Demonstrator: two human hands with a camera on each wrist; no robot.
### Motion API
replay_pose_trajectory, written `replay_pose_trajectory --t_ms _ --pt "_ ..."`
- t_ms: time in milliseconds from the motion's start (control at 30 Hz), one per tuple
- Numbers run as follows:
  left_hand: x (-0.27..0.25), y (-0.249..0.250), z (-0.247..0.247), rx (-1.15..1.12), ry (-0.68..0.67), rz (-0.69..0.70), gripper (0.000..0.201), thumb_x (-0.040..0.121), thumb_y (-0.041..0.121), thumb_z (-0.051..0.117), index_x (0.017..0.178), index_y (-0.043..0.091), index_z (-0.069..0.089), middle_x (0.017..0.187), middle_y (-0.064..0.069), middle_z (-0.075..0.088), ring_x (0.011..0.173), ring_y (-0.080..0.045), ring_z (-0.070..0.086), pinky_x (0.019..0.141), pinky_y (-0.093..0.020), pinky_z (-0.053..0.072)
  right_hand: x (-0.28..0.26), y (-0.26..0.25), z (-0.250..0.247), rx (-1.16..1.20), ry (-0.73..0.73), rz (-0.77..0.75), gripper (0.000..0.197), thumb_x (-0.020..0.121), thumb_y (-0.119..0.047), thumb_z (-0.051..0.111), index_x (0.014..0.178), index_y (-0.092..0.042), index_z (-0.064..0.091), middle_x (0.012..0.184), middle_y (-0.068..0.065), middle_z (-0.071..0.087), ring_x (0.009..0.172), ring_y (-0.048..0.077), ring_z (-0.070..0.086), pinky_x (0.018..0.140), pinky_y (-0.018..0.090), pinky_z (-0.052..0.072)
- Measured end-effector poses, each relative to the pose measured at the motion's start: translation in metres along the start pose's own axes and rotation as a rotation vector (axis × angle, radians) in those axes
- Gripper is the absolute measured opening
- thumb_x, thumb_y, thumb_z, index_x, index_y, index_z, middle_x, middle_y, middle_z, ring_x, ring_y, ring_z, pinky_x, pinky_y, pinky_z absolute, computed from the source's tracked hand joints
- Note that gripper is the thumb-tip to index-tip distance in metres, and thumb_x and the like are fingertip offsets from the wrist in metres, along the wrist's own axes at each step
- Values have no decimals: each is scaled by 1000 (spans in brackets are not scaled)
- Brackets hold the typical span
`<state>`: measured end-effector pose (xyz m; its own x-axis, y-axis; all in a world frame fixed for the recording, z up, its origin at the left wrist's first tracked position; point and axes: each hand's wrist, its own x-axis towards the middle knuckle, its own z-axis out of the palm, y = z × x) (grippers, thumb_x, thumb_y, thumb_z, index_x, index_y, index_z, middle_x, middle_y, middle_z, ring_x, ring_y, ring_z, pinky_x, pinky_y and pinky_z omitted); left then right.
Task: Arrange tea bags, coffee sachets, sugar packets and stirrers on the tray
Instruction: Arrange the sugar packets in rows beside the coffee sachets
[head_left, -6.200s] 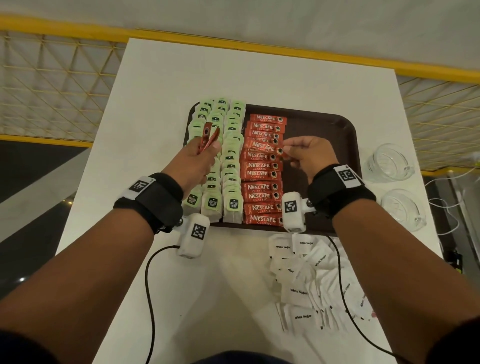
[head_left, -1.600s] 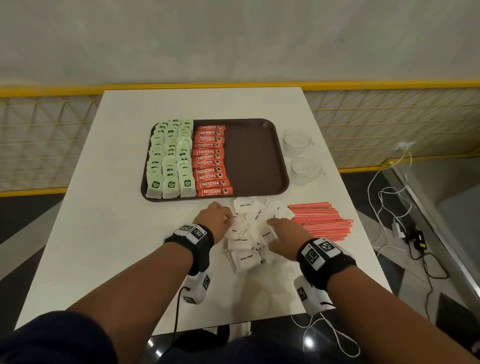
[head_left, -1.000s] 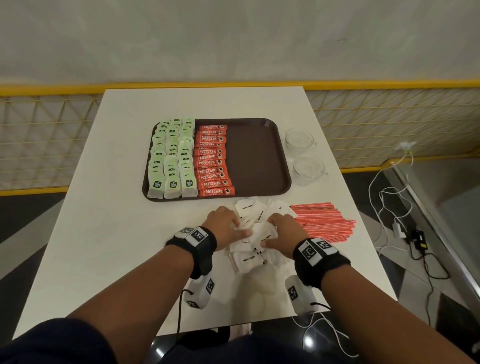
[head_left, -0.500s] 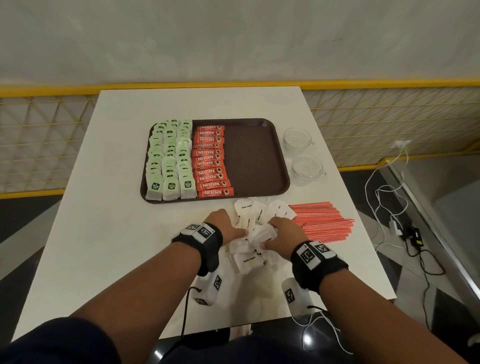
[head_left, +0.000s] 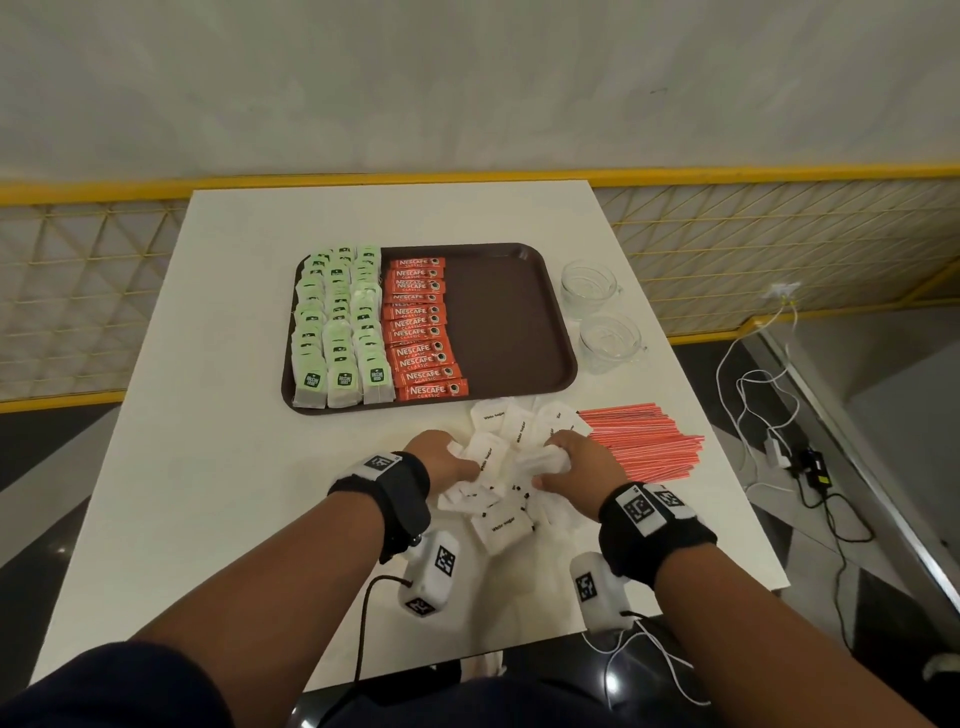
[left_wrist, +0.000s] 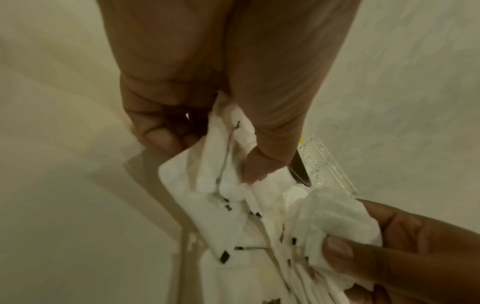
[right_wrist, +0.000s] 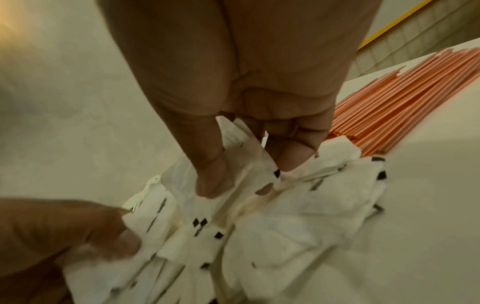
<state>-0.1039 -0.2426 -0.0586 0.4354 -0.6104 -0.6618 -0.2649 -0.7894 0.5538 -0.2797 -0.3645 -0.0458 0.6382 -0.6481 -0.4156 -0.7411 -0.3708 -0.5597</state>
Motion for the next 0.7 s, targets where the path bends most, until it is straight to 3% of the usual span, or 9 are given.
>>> replay_pose_trajectory --t_ms 167,300,400,500,567,633,700 --pt "-12 -10 -11 -106 3 35 34 87 26 65 117 12 56 101 -5 64 88 -22 62 70 -30 51 -1 3 -9 132 50 40 43 77 -28 79 113 -18 59 99 -1 64 91 19 62 77 34 54" --pt "-21 -18 -23 -297 -16 25 32 88 21 61 118 16 51 108 -12 66 96 -29 67 84 -45 59 -6 -9 -13 283 19 45 35 79 -25 79 107 -15 61 96 4 68 86 20 68 75 39 60" --pt "-29 -22 -36 -534 -35 43 26 91 13 58 115 20 49 111 -13 65 98 -27 66 86 -47 57 -9 -32 -14 424 -70 27 38 78 -24 80 109 -16 60 97 6 71 84 19 71 75 36 61" --pt "-36 -20 -53 -695 -85 115 31 93 5 55 123 13 51 114 -10 63 100 -25 64 76 -41 60 -8 -65 -14 534 -122 -16 44 75 -19 82 111 -18 57 98 9 71 84 22 73 76 35 60" --pt "-41 -18 -65 -805 -114 144 31 93 2 55 123 7 54 121 -16 59 107 -33 62 78 -47 60 -5 -87 -14 541 -103 -61 42 75 -16 83 106 -19 55 101 10 69 85 22 71 70 30 59" --pt "-47 -14 -76 -934 -133 132 26 94 2 50 119 8 56 121 -20 61 110 -40 61 84 -56 56 -1 -105 -13 519 -55 -110 39 75 -15 83 103 -15 55 100 11 68 84 20 70 65 26 57" --pt "-52 -13 -87 -1026 -154 137 28 96 4 45 121 11 55 120 -20 64 109 -41 63 85 -57 55 3 -119 -10 508 -9 -140 39 74 -16 83 103 -10 57 100 12 68 87 23 70 66 28 58"
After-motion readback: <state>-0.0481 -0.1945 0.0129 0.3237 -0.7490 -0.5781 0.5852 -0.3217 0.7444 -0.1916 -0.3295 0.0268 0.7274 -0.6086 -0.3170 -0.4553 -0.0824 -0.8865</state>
